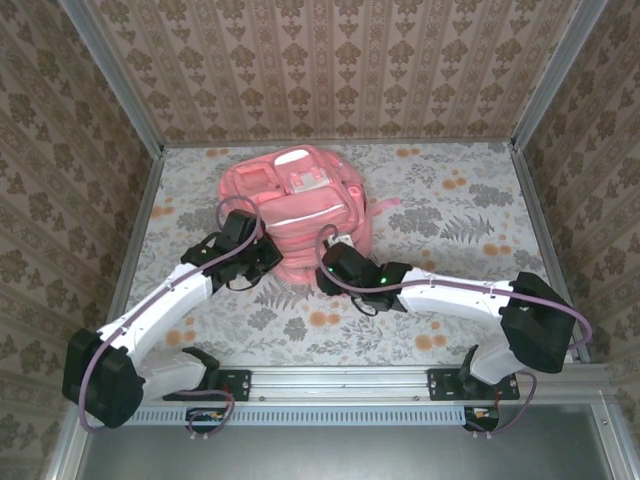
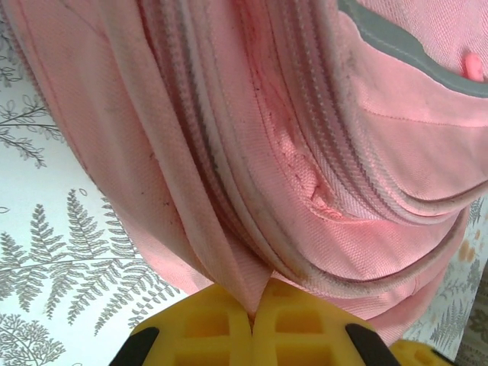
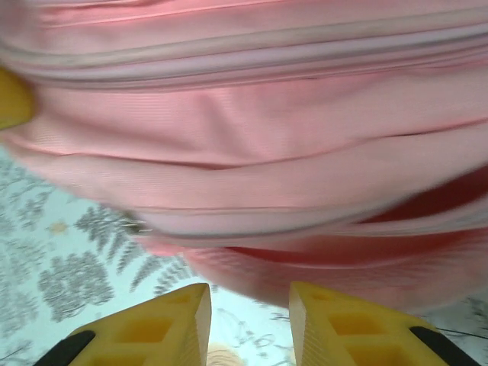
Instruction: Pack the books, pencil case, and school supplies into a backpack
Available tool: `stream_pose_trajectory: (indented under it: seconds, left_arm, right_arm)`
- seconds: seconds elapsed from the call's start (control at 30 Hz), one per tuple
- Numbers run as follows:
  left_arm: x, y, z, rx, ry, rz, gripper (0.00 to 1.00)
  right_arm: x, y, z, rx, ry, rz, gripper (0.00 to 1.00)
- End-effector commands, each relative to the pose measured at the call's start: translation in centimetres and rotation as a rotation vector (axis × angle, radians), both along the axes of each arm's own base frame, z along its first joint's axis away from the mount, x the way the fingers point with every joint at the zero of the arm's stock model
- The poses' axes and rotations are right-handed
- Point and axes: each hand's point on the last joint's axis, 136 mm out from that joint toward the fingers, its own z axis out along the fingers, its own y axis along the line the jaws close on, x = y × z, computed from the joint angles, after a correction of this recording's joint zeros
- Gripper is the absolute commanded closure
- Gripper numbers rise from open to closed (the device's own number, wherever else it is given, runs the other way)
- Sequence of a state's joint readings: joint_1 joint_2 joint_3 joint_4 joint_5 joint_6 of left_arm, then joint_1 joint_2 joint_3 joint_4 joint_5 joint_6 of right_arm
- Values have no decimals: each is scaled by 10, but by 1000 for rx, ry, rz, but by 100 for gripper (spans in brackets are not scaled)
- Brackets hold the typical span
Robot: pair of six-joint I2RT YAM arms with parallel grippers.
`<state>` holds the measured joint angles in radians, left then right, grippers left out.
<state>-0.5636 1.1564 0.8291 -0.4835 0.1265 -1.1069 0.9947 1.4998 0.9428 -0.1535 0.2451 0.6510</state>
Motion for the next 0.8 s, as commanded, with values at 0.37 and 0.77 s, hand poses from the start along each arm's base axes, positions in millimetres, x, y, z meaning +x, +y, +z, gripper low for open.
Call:
stream_pose_trajectory:
  seconds: [0.37,0.77]
  left_arm:
    - [22,-22,44,-84,-113,5,100]
    - [18,-26,45,-89,-112,0,100]
  right_arm:
    - [1,26,-11,-27,21,-51,67]
    - [22,30,-14,-105,-11,-137,68]
